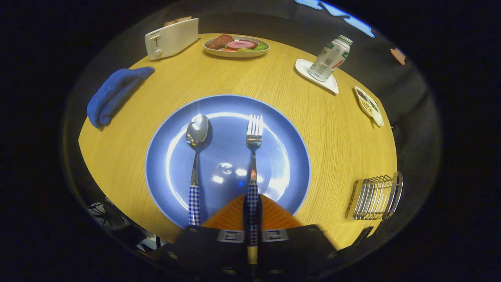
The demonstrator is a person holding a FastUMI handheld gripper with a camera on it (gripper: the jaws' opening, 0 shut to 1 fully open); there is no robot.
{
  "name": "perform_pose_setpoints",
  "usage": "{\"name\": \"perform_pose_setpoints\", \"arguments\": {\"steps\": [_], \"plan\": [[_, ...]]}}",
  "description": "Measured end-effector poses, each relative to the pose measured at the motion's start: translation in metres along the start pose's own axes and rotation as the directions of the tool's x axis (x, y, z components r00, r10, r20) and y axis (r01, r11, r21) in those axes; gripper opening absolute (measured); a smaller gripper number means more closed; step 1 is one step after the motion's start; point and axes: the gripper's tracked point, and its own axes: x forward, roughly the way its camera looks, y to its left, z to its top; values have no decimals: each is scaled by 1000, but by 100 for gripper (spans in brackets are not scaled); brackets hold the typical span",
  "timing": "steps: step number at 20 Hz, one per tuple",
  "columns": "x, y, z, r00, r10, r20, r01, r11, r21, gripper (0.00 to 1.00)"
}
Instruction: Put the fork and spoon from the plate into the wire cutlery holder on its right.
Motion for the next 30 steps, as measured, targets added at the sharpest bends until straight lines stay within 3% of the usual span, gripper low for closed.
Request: {"name": "perform_pose_setpoints", "arguments": {"steps": [1,9,13,17,20,24,30], "plan": [[-1,-1,1,1000,3,-10,-3,1000,-2,1],[-41,-13,18,998,68,5,-67,994,-87,1],[-95,-50,12,999,36,-17,-39,980,-195,1],[-143,-115,-17,994,-57,-88,30,959,-282,1],[-168,-172,-50,972,-144,-185,84,950,-302,1],[-177,-228,-83,935,-201,-292,115,951,-286,1],[-152,-255,-100,877,-222,-425,69,935,-347,1]]}}
